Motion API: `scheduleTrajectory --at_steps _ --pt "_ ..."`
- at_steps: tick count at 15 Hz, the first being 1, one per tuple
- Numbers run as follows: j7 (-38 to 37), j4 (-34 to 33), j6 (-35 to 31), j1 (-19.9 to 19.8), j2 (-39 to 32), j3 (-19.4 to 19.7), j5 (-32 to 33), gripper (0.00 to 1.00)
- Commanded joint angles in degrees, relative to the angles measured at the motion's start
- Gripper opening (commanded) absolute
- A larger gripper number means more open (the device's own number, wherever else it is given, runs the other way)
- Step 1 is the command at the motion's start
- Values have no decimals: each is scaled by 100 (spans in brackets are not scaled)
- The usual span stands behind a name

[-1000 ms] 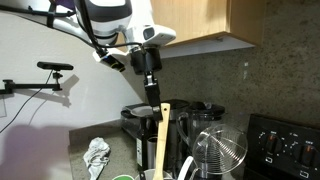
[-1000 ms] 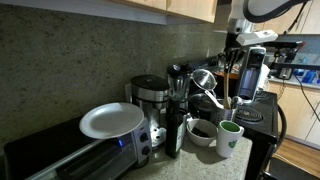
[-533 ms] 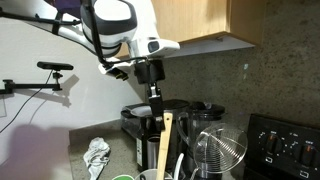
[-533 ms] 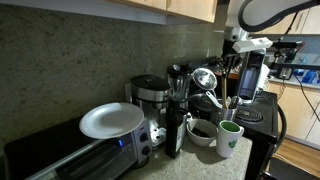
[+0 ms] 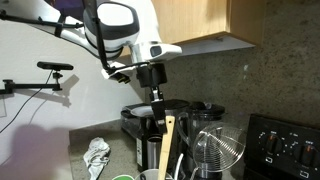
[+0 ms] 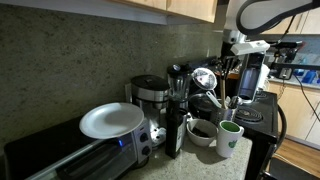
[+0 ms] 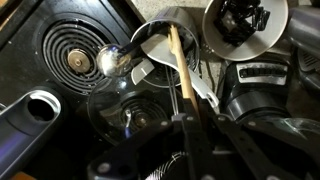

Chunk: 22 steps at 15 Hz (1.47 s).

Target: Take the wooden spoon and stir the contents in the bowl

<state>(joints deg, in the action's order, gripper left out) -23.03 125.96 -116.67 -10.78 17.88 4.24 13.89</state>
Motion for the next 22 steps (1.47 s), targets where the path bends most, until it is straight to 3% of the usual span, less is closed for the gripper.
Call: scheduleTrajectory --at_steps 1,10,12,20,22 --pt "-109 286 -286 -28 -15 36 -138 5" --pt "-89 390 -444 -28 -56 46 -184 4" --pt "-93 369 -440 -26 -65 41 -193 38" --pt "-107 562 -416 -17 -275 37 -309 96" --pt "-110 531 -395 -19 -284 37 -296 100"
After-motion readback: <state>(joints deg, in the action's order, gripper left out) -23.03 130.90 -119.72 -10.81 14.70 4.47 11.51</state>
